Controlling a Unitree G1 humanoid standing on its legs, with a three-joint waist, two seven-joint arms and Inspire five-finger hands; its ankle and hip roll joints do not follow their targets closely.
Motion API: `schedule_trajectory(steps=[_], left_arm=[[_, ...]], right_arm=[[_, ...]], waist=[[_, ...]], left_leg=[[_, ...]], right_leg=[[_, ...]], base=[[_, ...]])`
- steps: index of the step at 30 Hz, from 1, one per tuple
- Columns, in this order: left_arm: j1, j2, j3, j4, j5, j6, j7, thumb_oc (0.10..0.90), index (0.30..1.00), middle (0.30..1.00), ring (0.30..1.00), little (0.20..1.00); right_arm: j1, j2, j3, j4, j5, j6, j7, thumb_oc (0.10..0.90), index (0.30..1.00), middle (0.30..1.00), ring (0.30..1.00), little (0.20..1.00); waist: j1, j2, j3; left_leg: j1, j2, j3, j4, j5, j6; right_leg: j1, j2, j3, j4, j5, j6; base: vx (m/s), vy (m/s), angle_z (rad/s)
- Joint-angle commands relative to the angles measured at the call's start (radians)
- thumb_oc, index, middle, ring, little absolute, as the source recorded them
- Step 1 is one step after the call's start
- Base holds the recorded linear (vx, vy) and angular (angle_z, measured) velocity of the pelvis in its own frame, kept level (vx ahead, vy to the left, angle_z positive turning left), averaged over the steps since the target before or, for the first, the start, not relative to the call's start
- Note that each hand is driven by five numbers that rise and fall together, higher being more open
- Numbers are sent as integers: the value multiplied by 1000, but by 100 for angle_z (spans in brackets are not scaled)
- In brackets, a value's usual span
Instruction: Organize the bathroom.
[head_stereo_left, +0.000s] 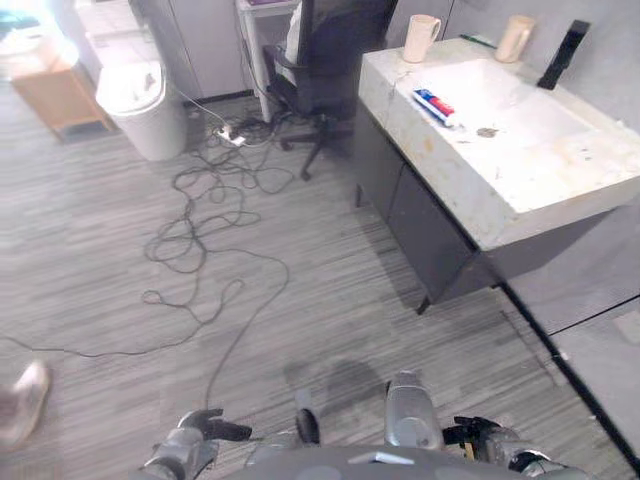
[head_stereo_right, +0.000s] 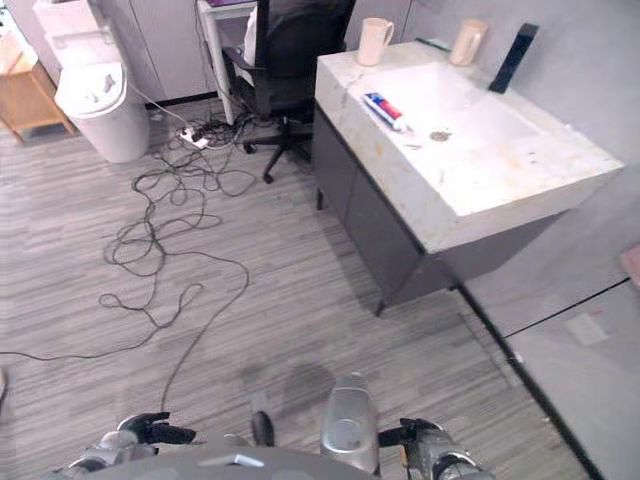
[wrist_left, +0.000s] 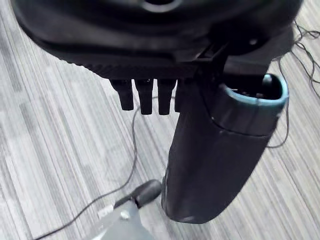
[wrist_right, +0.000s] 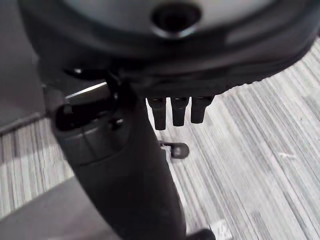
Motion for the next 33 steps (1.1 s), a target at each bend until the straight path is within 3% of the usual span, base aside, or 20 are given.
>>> schedule_trajectory(steps=[1,3,5,8,11,12,13,14,15,17,19,20,21,22,25,27,28,29,31,33], left_arm=[[-41,26,-6,-43,-26,-23,23,800,900,900,900,900],[-66,15,-15,-51,-46,-21,49,800,900,900,900,900],[-79,8,-21,-62,-77,-16,64,800,900,900,900,900],[-90,-8,-25,-71,-79,-27,80,800,900,900,900,900],[-91,-16,-33,-71,-31,-18,56,800,900,900,900,900],[-91,-15,-31,-73,-31,-14,49,800,900,900,900,900],[-94,-13,-30,-80,-11,1,27,800,900,900,900,900],[-97,-14,-31,-80,-7,3,25,800,900,900,900,900],[-103,-13,-41,-77,35,-3,17,800,900,900,900,900],[-105,-15,-53,-78,26,-10,27,800,900,900,900,900],[-108,-22,-63,-93,6,-3,41,800,900,900,900,900],[-108,-23,-64,-94,9,-4,41,800,900,900,900,900],[-103,-27,-65,-102,-6,-7,53,800,900,900,900,900],[-95,-29,-58,-107,-20,-10,65,800,900,900,900,900],[-77,-13,-44,-108,-16,-19,73,800,900,900,900,900],[-72,2,-46,-108,-3,-26,75,800,900,900,900,900],[-59,9,-48,-102,-9,-41,81,800,900,900,900,900],[-44,12,-44,-97,3,-56,77,800,900,900,900,900],[-20,19,-30,-89,-4,-65,61,800,900,900,900,900],[15,25,4,-69,20,-76,46,800,900,900,900,900]], right_arm=[[16,-37,34,5,4,-21,6,800,900,900,900,900],[36,-41,28,-5,-10,-25,24,800,900,900,900,900],[48,-46,32,-8,-15,-18,35,800,900,900,900,900],[60,-45,36,-3,-8,-7,44,800,900,900,900,900],[79,-50,8,-1,60,-10,45,800,900,900,900,900],[83,-51,3,-3,64,-7,43,800,900,900,900,900],[91,-52,-7,-6,105,-1,36,800,900,900,900,900],[93,-53,-7,-6,111,-1,34,800,900,900,900,900],[93,-53,-10,-8,134,2,32,800,900,900,900,900],[86,-57,-2,-14,112,11,27,800,900,900,900,900],[81,-63,8,-18,143,2,16,800,900,900,900,900],[80,-63,9,-18,153,0,14,800,900,900,900,900],[68,-63,5,-20,138,-5,17,800,900,900,900,900],[52,-57,12,-19,105,-9,19,800,900,900,900,900],[33,-41,32,-13,94,-20,7,800,900,900,900,900],[25,-33,44,-10,102,-30,-6,800,900,900,900,900],[16,-32,55,-4,98,-35,-10,800,900,900,900,900],[15,-32,57,-2,104,-35,-13,800,900,900,900,900],[21,-33,60,-9,102,-22,-13,800,900,900,900,900],[32,-30,63,-13,101,-5,-16,800,900,900,900,900]], waist=[[-60,-45,-11],[-84,-82,-20],[-96,-96,-17],[-110,-106,-6],[-134,-75,-31],[-137,-68,-34],[-150,-49,-48],[-151,-45,-47],[-156,-40,-52],[-151,-53,-56],[-133,-75,-56],[-131,-77,-56],[-116,-92,-55],[-98,-99,-44],[-74,-105,-36],[-58,-96,-30],[-36,-78,-21],[-22,-72,-17],[0,-65,-17],[27,-66,-23]], left_leg=[[-58,11,-10,105,-65,-110],[-32,-53,-16,94,-98,-110],[-3,-84,-30,99,-128,-110],[42,-118,-50,138,-190,-89],[82,-144,-106,209,-220,-104],[84,-138,-108,236,-200,-119],[76,-116,-117,341,-83,-180],[70,-106,-115,386,-49,-195],[28,-87,-116,546,62,-242],[-68,-95,-113,712,151,-276],[-188,-78,-74,878,118,-270],[-199,-76,-71,887,114,-268],[-269,-39,-64,914,74,-234],[-309,3,-57,899,20,-187],[-317,61,-84,715,-7,-135],[-332,91,-126,535,32,-142],[-345,136,-199,305,84,-168],[-339,166,-233,208,104,-182],[-335,219,-285,83,146,-207],[-344,264,-310,66,165,-227]], right_leg=[[98,115,-100,-332,-3,-6],[70,142,-137,-528,105,23],[36,168,-182,-601,163,31],[3,186,-213,-556,161,9],[37,229,-175,-507,117,-42],[46,232,-179,-498,101,-52],[76,239,-177,-488,71,-82],[90,243,-175,-490,65,-89],[127,240,-154,-494,47,-111],[168,231,-134,-499,19,-132],[211,217,-110,-500,-8,-150],[215,216,-108,-499,-12,-151],[240,206,-92,-496,-24,-151],[264,210,-67,-497,-35,-150],[264,210,-39,-468,-68,-151],[262,222,-12,-448,-96,-147],[289,242,30,-442,-128,-126],[310,246,51,-443,-147,-112],[352,242,73,-447,-181,-89],[400,208,79,-441,-218,-56]], base=[[482,44,-17],[444,43,-6],[480,60,-4],[549,55,-10],[551,-9,-9],[682,-83,47],[398,-74,65],[593,-133,61],[366,-92,14],[408,-85,-19],[359,-43,-54],[353,5,-68],[364,58,-83],[400,90,-83],[322,167,-134],[363,266,-140],[528,354,-74],[518,335,-87],[570,281,-121],[583,336,-86]])
